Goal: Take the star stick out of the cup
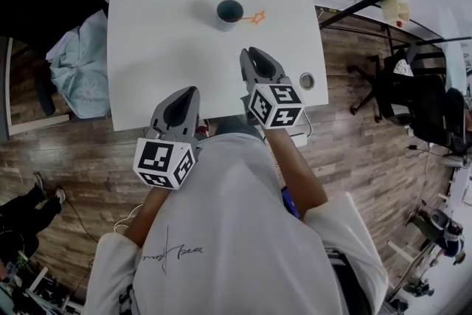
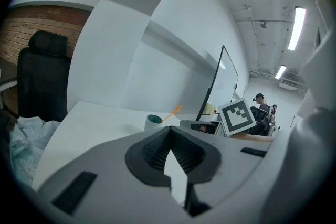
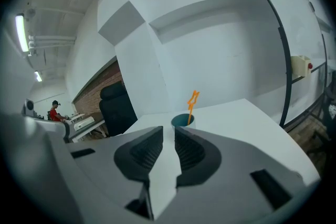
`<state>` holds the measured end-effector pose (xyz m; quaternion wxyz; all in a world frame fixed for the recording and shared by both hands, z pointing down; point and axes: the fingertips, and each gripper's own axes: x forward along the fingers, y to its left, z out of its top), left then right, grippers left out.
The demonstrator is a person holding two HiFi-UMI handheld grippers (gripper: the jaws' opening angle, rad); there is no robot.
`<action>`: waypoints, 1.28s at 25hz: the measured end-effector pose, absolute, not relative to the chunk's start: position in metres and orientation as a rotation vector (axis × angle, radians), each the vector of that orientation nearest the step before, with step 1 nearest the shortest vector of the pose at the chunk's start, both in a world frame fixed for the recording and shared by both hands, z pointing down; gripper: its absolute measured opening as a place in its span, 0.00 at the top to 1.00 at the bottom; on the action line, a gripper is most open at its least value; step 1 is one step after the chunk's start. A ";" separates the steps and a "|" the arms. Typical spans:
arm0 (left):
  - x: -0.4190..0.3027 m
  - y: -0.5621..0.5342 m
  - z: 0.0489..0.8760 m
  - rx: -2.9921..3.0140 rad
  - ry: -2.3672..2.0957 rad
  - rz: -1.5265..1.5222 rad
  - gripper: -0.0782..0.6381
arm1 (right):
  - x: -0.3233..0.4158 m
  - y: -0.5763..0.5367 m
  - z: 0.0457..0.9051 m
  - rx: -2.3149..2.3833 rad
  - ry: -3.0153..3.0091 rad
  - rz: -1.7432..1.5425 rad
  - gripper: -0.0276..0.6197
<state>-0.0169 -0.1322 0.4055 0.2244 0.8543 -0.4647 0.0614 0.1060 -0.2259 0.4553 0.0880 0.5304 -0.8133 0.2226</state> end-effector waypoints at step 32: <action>-0.014 -0.163 0.414 2.276 -1.348 0.168 0.90 | 0.113 -0.292 0.480 1.616 -2.382 0.711 0.76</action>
